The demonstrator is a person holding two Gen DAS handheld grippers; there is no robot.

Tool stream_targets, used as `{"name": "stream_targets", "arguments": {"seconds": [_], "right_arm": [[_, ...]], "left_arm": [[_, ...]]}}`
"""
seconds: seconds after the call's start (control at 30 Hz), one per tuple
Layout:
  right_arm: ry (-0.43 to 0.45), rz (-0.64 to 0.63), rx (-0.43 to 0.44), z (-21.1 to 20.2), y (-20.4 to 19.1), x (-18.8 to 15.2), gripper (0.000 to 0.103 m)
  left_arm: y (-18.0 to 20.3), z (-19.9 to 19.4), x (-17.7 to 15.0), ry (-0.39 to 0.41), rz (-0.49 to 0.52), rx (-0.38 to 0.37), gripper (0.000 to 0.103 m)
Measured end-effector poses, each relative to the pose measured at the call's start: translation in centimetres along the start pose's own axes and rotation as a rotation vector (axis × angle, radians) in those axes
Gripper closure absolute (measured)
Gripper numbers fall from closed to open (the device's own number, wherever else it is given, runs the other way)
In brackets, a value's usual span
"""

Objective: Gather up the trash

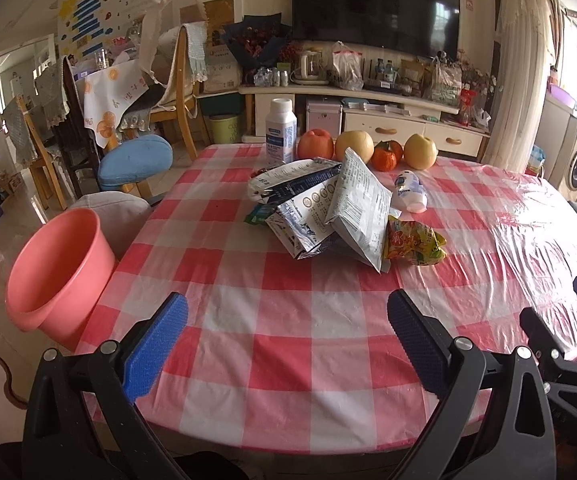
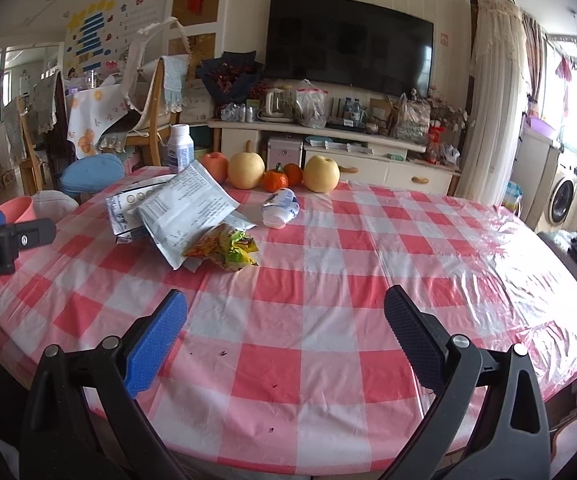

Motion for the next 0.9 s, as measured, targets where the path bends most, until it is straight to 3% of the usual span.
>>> {"name": "stream_targets", "arguments": {"seconds": [0.17, 0.57, 0.9], "right_arm": [[0.033, -0.04, -0.003, -1.0, -1.0, 0.2, 0.004], [0.003, -0.032, 0.067, -0.4, -1.9, -0.4, 0.004], [0.006, -0.079, 0.068, -0.5, -2.5, -0.4, 0.004]], "left_arm": [[-0.4, -0.7, 0.1, 0.011, -0.013, -0.004, 0.005], [-0.5, -1.1, 0.1, 0.024, -0.014, 0.002, 0.005], [-0.2, -1.0, -0.1, 0.022, 0.007, 0.014, 0.005]]}}
Point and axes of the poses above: each gripper's, at about its wrist camera, not at the fingertips, and z roughly the way its jaws point, y to its right, x to its top, the point moved 6 cm from there along z, roughly the way its jaws point, and after that the axes turned 10 degrees about -z, right-handed, at the moved point
